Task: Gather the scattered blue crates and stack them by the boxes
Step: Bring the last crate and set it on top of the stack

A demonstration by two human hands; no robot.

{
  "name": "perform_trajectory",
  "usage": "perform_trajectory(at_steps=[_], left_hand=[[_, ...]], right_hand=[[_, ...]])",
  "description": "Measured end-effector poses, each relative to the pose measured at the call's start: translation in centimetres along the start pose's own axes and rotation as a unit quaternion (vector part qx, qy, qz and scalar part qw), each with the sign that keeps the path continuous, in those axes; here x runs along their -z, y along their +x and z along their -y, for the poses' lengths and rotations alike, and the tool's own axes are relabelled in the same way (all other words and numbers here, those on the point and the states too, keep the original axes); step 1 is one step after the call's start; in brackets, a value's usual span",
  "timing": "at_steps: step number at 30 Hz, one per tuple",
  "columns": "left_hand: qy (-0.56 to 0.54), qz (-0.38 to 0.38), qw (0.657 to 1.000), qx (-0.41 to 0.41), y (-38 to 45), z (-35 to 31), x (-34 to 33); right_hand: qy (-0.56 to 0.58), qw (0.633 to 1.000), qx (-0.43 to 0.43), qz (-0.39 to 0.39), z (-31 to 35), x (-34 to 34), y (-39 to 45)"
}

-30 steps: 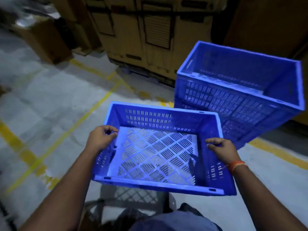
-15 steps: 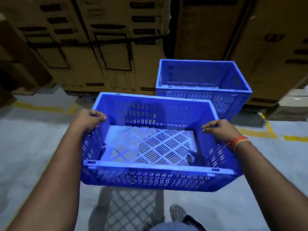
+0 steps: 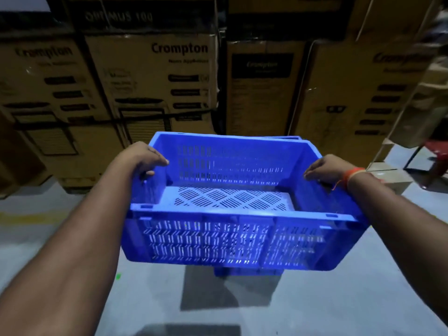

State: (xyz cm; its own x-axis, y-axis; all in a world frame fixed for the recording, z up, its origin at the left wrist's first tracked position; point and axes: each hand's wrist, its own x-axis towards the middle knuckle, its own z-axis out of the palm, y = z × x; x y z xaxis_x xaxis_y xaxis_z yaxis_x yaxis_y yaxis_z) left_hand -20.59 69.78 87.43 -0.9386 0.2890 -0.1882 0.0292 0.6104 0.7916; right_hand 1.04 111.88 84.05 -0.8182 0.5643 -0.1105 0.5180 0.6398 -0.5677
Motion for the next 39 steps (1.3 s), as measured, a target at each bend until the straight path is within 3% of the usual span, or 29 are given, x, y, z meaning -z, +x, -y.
perform_trajectory(at_steps=[7, 18, 26, 39], left_hand=[[0.012, 0.006, 1.000, -0.023, 4.9, -6.9, -0.6], [0.000, -0.039, 0.999, -0.012, 19.6, -14.7, -7.4], [0.001, -0.134, 0.991, 0.028, 28.3, -15.2, -12.7], [0.100, -0.161, 0.979, 0.074, 32.6, -15.0, -16.0]], right_hand=[[-0.037, 0.999, -0.014, -0.026, 1.2, 5.7, 4.8], [-0.029, 0.998, 0.006, -0.047, -0.7, 11.9, 22.7], [-0.059, 0.997, 0.029, -0.035, -2.4, 12.3, 33.8], [-0.126, 0.992, 0.019, -0.003, -3.1, 10.2, 40.6]])
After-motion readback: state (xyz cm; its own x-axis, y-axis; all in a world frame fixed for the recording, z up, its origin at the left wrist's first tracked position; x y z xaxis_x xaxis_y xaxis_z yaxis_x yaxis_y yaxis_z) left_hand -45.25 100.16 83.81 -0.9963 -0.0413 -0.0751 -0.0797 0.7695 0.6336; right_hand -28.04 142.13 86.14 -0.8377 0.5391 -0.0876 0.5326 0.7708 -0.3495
